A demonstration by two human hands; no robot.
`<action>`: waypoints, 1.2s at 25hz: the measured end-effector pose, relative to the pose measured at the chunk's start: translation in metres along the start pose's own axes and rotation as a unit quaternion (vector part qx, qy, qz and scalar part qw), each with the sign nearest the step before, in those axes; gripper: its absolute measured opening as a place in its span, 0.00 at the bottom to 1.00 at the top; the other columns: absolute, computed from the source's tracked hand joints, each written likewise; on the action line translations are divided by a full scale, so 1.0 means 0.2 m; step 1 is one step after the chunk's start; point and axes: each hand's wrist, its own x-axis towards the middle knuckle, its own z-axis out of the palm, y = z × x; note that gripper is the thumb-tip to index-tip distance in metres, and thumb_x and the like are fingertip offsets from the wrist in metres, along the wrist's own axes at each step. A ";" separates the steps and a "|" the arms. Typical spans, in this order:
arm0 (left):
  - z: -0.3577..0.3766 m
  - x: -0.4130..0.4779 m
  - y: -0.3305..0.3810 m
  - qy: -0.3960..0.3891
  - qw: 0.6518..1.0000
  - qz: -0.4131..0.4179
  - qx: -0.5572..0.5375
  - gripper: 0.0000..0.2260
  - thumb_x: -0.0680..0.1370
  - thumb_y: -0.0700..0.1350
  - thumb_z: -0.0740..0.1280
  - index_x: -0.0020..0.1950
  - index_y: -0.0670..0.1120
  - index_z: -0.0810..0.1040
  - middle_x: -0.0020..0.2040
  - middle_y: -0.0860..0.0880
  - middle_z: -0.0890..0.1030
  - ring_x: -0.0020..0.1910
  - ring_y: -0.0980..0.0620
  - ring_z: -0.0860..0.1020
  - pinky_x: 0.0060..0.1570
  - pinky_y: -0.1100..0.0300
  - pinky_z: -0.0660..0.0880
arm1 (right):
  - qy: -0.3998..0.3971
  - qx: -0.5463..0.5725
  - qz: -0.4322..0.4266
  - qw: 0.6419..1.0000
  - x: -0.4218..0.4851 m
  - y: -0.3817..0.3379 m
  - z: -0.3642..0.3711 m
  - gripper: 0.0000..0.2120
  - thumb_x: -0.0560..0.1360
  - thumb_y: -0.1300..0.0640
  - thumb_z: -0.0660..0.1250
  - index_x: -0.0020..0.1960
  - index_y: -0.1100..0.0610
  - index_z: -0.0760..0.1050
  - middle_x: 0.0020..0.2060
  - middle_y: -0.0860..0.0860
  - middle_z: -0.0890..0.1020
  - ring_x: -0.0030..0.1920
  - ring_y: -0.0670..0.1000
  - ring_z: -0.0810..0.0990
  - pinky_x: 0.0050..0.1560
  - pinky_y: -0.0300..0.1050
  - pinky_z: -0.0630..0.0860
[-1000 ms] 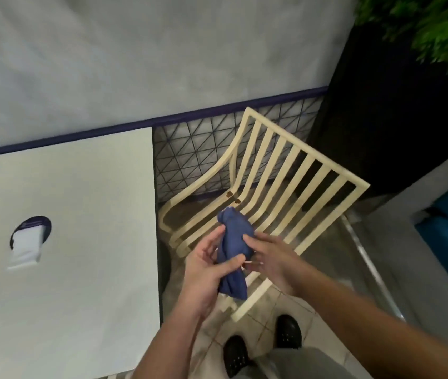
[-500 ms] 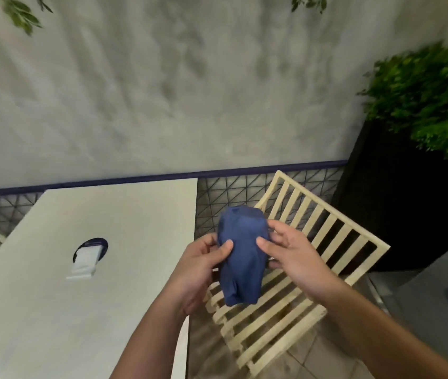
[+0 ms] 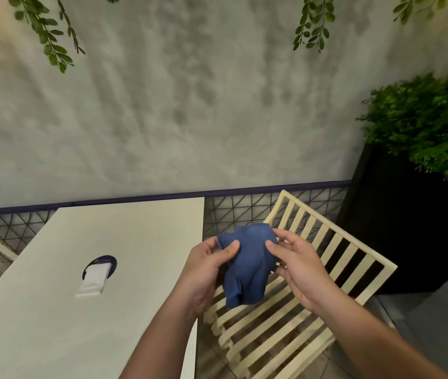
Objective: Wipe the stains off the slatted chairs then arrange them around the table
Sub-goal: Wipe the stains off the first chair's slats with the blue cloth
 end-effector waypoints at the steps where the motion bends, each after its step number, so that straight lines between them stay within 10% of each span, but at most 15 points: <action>1: 0.00 0.00 0.00 0.011 1.000 0.011 0.017 0.12 0.79 0.45 0.71 0.61 0.45 0.81 0.55 0.46 0.86 0.55 0.46 0.85 0.53 0.51 0.82 | -0.010 0.010 0.007 1.000 0.00 0.00 -0.01 0.14 0.79 0.60 0.69 0.63 0.48 0.78 0.60 0.51 0.83 0.62 0.53 0.81 0.64 0.59 0.79; 5: 0.02 0.02 0.00 0.058 0.972 0.097 0.206 0.05 0.82 0.46 0.69 0.56 0.50 0.83 0.47 0.53 0.87 0.49 0.52 0.85 0.50 0.55 0.83 | -0.037 -0.086 0.016 0.995 -0.04 0.03 -0.01 0.22 0.79 0.49 0.69 0.72 0.44 0.70 0.61 0.46 0.76 0.60 0.49 0.76 0.71 0.58 0.72; 9: 0.08 0.00 0.00 -0.005 0.952 0.110 0.286 0.06 0.83 0.42 0.67 0.54 0.49 0.84 0.45 0.54 0.87 0.46 0.57 0.85 0.49 0.58 0.83 | -0.107 0.057 0.106 0.987 -0.06 0.11 0.06 0.22 0.78 0.44 0.68 0.69 0.51 0.75 0.61 0.56 0.83 0.62 0.59 0.81 0.69 0.62 0.74; 15: -0.01 0.01 0.02 -0.081 0.942 0.089 0.314 0.08 0.84 0.42 0.64 0.55 0.48 0.84 0.45 0.44 0.86 0.47 0.44 0.85 0.48 0.48 0.82 | -0.113 0.133 0.133 0.976 -0.08 0.17 0.09 0.18 0.81 0.51 0.66 0.68 0.59 0.76 0.60 0.60 0.84 0.61 0.59 0.83 0.68 0.60 0.74; 30: -0.44 0.04 0.24 0.023 0.997 0.029 0.072 0.13 0.82 0.43 0.67 0.65 0.43 0.80 0.57 0.40 0.85 0.52 0.43 0.84 0.45 0.54 0.80 | -0.085 0.061 0.148 0.983 0.08 0.10 0.04 0.14 0.79 0.56 0.70 0.64 0.52 0.78 0.58 0.55 0.85 0.59 0.58 0.84 0.53 0.57 0.82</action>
